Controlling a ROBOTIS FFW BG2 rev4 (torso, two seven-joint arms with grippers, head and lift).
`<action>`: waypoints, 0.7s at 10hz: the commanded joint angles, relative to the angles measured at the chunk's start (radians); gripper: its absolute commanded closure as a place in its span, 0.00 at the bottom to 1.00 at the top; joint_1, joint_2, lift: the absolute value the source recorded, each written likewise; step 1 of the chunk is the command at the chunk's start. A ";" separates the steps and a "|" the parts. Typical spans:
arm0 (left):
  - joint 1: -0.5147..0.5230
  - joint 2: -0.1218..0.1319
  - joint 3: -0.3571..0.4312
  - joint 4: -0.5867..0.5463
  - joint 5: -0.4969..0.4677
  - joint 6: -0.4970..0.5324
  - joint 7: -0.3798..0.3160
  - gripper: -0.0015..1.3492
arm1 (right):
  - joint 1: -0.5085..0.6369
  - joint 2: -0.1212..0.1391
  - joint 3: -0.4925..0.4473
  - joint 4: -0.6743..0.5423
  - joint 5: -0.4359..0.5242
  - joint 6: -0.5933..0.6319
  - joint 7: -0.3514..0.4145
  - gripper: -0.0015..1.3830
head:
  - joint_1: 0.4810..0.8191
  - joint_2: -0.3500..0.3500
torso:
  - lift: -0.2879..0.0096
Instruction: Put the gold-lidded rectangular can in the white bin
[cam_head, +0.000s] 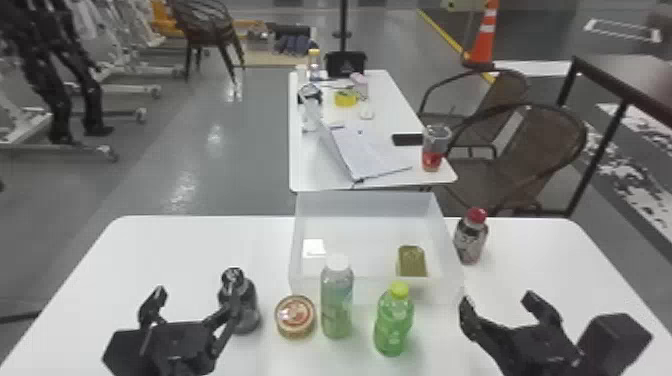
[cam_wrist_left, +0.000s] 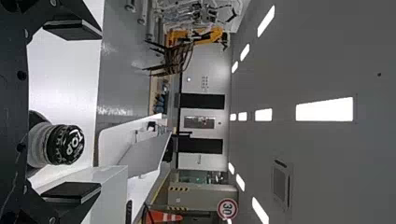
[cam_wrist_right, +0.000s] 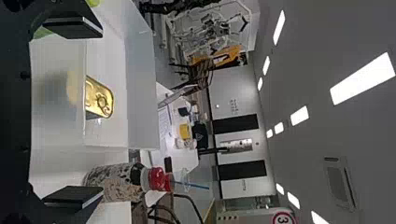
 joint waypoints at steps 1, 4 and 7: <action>0.004 0.001 0.002 -0.008 -0.016 0.002 -0.001 0.12 | 0.042 0.024 0.001 -0.022 0.035 -0.027 -0.025 0.08 | 0.20 0.50 | 0.63; 0.045 0.001 0.037 -0.064 -0.056 0.043 -0.067 0.12 | 0.063 0.035 0.014 -0.019 0.052 -0.064 -0.047 0.08 | 0.20 0.50 | 0.63; 0.108 0.003 0.044 -0.113 -0.039 0.051 -0.086 0.12 | 0.088 0.044 0.022 -0.011 0.068 -0.111 -0.058 0.08 | 0.20 0.50 | 0.63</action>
